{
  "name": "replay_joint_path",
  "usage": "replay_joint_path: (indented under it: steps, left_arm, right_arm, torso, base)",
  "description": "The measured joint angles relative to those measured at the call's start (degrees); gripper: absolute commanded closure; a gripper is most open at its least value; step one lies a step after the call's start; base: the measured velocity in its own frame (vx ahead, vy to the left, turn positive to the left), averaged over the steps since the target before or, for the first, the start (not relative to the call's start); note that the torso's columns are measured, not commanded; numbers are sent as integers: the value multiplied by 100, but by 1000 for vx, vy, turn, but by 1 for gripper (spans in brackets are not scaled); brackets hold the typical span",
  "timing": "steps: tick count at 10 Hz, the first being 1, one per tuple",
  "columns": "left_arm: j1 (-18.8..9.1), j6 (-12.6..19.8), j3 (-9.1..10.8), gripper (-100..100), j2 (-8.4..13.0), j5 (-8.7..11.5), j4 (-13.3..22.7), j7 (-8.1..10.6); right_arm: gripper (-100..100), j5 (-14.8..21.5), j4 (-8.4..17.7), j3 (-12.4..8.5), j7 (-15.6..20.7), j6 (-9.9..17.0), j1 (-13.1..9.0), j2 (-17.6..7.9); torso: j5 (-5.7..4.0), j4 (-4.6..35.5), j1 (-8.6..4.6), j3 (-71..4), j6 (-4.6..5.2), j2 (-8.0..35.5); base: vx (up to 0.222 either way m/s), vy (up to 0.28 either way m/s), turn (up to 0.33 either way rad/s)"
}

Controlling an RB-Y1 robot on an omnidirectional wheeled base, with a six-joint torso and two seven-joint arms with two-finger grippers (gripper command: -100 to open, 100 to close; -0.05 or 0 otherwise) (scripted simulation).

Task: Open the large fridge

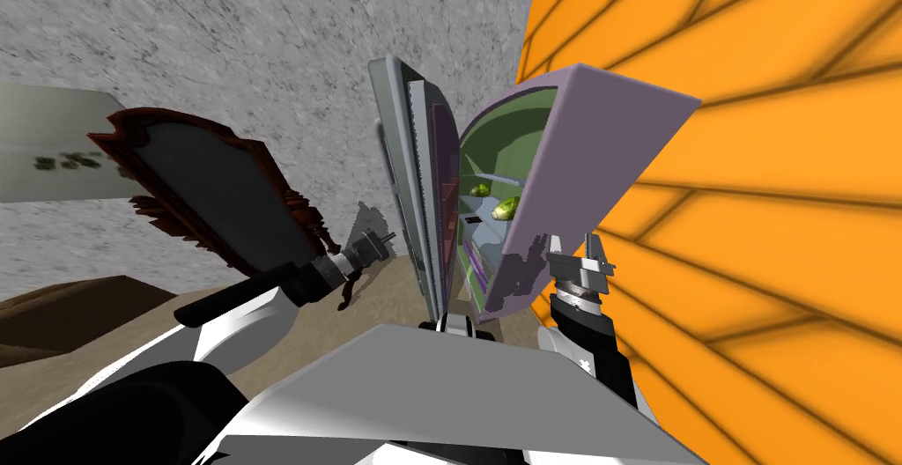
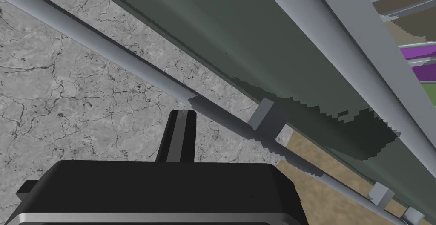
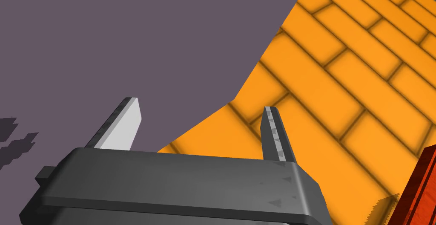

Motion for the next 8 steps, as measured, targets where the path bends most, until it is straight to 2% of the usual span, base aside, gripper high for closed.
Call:
replay_joint_path:
  steps: [1,2,3,6,8]
  left_arm:
    - [-14,-35,-24,100,74,40,15,-12]
    - [-17,-43,-26,-100,83,45,18,-15]
    - [-21,-42,-20,-100,74,40,103,-15]
    - [-107,-21,-138,-100,-42,-78,391,-58]
    - [-153,-138,-240,-100,-60,-113,585,-137]
  right_arm:
    - [0,0,0,0,0,0,0,0]
    - [0,0,0,1,0,0,0,2]
    - [0,0,-1,3,0,0,0,3]
    - [0,0,-1,3,0,0,0,3]
    - [0,0,0,2,0,0,0,3]
  torso:
    - [-4,-2,1,-3,4,-3]
    - [-14,0,-50,0,1,1]
    - [-24,1,-68,2,4,5]
    - [-2,2,2,4,4,8]
    - [3,-5,7,3,14,3]
  base:
    - [1,162,-42]
    - [-3,39,-21]
    - [-6,15,-47]
    - [-12,3,-50]
    - [-22,43,-110]
